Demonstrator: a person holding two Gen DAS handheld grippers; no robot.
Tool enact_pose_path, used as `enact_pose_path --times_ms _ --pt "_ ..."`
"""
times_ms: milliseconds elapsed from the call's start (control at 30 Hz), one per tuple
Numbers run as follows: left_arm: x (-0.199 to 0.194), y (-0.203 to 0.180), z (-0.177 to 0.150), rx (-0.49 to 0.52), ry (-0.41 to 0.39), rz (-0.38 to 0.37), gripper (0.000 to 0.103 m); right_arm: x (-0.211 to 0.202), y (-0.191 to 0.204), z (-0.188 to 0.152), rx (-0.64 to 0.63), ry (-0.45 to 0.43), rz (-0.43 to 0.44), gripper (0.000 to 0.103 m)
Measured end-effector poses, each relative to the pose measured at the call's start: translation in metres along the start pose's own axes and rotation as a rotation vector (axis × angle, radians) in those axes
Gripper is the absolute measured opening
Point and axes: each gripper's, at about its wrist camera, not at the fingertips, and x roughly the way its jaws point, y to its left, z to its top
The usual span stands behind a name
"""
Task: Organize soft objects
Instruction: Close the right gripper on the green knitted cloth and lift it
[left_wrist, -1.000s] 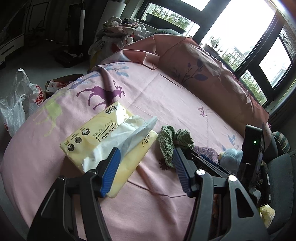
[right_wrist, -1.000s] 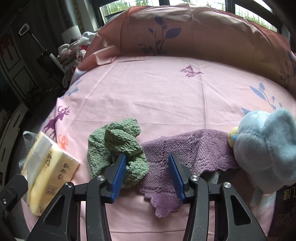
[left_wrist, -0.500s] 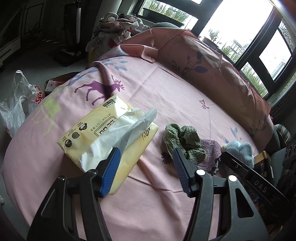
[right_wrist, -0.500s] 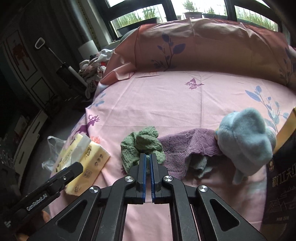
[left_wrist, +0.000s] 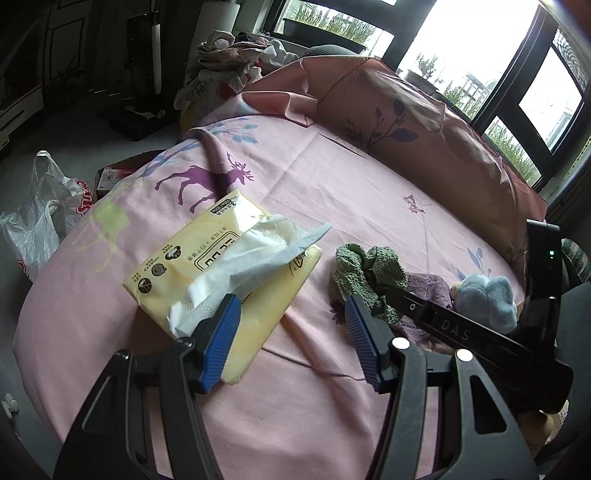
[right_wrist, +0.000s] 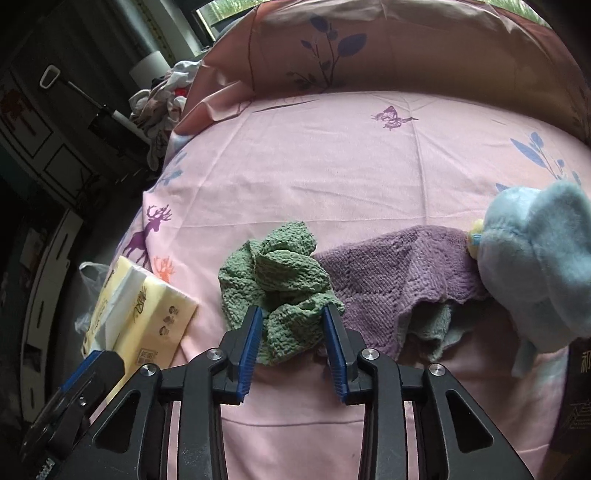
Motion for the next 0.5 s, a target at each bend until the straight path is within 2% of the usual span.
enact_pose_path --times_ms 67,133,167,200,233,333,500 --pt "0.0 0.001 0.001 0.002 -0.005 0.01 0.057 0.011 -0.001 0.003 0.019 0.012 0.033 0.036" --pt "0.001 0.003 0.002 0.001 -0.003 0.013 0.057 0.012 0.0 0.004 0.001 -0.027 0.07 0.036" --pt "0.001 0.003 0.002 0.0 0.0 0.013 0.057 0.013 0.001 0.003 -0.011 -0.042 0.053 0.031" --pt "0.002 0.002 0.002 0.0 0.002 0.012 0.057 0.015 0.002 0.003 -0.023 -0.038 0.028 0.015" --pt "0.002 0.002 0.002 0.001 0.004 0.01 0.057 0.015 0.001 0.002 -0.028 -0.029 0.011 0.01" --pt "0.001 -0.001 0.0 0.006 0.007 -0.005 0.057 0.003 -0.003 0.0 -0.012 -0.036 0.05 0.006" --pt "0.001 -0.004 -0.003 0.004 0.032 -0.047 0.058 -0.047 -0.006 -0.012 -0.001 -0.102 0.142 0.006"
